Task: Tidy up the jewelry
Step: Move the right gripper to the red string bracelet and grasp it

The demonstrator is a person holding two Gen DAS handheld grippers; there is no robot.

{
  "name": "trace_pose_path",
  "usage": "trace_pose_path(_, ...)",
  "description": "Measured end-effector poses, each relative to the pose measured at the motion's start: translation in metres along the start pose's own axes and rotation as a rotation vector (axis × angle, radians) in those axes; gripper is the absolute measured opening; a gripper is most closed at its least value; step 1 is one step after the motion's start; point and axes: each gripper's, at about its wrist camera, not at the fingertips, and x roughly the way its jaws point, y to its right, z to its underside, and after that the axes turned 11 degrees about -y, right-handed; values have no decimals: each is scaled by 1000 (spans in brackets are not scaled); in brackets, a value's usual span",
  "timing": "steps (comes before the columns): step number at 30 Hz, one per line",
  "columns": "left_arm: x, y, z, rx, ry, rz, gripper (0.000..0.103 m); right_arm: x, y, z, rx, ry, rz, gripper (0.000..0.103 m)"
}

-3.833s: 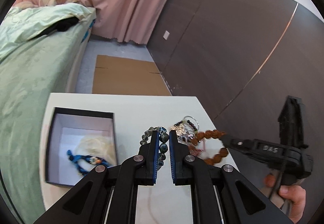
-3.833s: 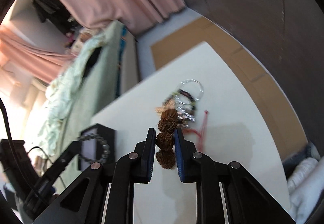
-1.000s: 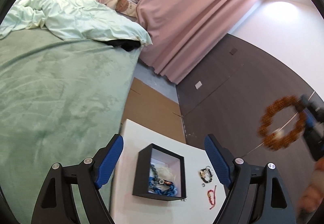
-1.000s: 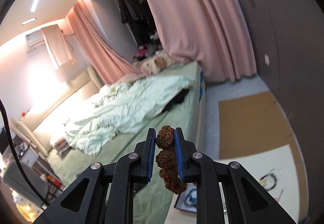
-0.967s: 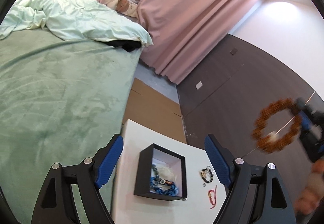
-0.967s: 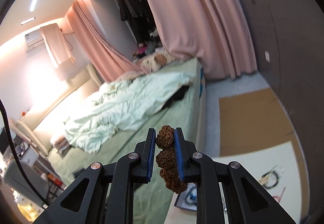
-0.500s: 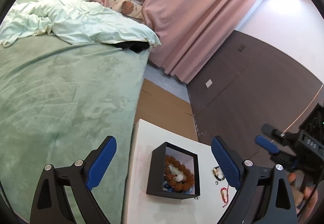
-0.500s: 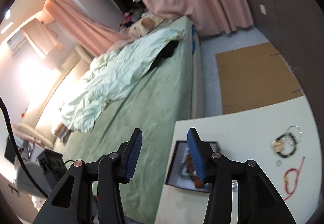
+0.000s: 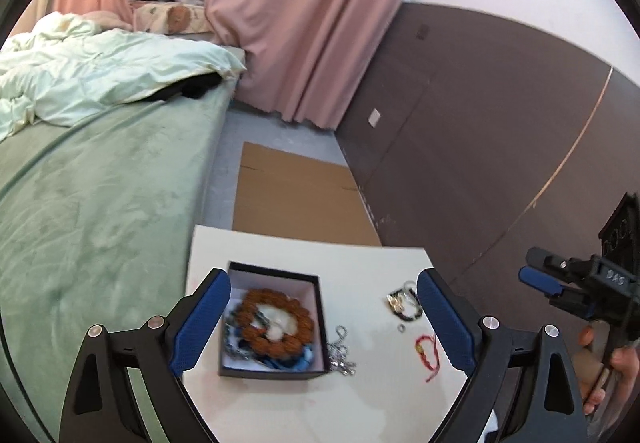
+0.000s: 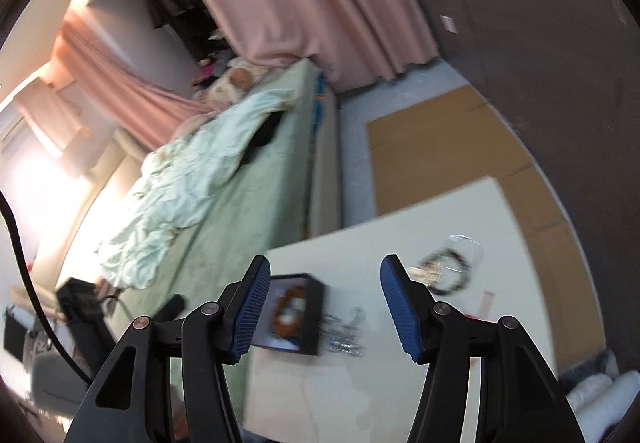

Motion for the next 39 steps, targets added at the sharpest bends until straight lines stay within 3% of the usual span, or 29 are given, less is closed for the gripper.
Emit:
trace_pose_path(5,17,20,9,-8,-49,17,92,6,47,9,89,-39,32,58)
trace_pose_path(10,37,37,23,45,-79,1,91,27,72,20,86,-124,103,58)
trace_pose_path(15,53,40,34,41,-134,2,82,49,82,25,61,-178,176,57)
trace_pose_path(18,58,41,40,35,-145,-14,81,63,86,30,43,-217,217,50)
trace_pose_path(22,66,42,48,21,-167,-35,72,82,87,35,17,-263,277,40)
trace_pose_path(27,71,42,59,-23,-169,-79,70,104,90,41,-8,-303,356,37)
trace_pose_path(34,73,39,73,-111,-147,-138,70,130,87,55,-72,-360,464,14)
trace_pose_path(39,76,32,85,-176,-150,-173,67,122,94,54,-48,-348,446,6)
